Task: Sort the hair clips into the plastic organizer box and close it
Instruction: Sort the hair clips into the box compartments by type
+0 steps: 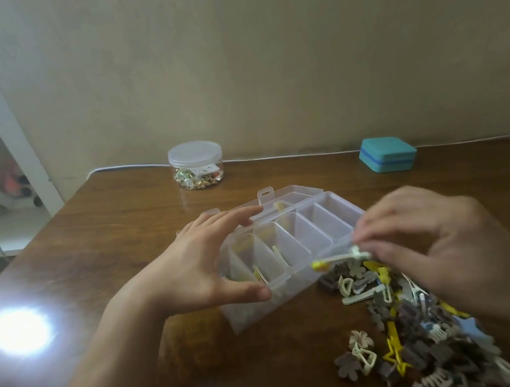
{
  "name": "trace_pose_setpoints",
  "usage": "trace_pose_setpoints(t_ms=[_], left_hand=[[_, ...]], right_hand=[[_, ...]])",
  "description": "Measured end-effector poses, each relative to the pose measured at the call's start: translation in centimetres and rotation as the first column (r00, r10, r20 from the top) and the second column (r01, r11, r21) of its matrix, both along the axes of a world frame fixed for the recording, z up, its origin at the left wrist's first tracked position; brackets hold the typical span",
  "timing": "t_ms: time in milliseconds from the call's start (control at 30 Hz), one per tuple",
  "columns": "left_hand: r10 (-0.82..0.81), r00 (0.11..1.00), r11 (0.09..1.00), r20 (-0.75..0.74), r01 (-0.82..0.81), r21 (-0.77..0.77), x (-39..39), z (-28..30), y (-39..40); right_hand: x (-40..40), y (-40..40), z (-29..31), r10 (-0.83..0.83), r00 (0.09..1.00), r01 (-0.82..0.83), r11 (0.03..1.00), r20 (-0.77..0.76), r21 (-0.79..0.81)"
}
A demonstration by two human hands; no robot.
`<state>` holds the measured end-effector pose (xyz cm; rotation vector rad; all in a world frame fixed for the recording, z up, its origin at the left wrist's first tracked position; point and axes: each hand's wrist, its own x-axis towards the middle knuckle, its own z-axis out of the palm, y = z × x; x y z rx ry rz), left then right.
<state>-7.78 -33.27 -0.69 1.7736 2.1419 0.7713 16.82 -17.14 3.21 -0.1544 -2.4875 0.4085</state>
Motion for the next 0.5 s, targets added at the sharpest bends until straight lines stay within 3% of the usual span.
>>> trace_pose_setpoints(t_ms=[100,267,400,433,500], left_hand=[[-0.001,1.000,1.000,0.000,0.001,0.000,0.0,-0.1,0.1],[-0.009,1.000,1.000,-0.007,0.009,0.010,-0.1,-0.2,0.1],[-0.013,1.000,1.000,-0.003,0.013,0.022,-0.2,-0.3,0.2],[-0.014,1.000,1.000,0.002,0.014,0.026,-0.2,-0.4,0.2],[-0.015,1.000,1.000,0.009,0.015,0.027,-0.2,-0.4,0.3]], right_hand=[[-3.9,-0.5,-0.5,-0.030,0.997,0.029,1.000,-0.066,-0.012],[-6.3,0.0,-2.8,-0.026,0.990,-0.003,0.979,0.138,0.206],[-3.6,1.3,-1.0,0.061,0.988,-0.057,0.998,0.138,-0.039],[-2.7,1.8,-0.3,0.048,0.984,-0.035,0.996,0.174,-0.078],[-1.3,2.9,0.2,-0.061,0.905,0.066,0.998,0.421,0.003]])
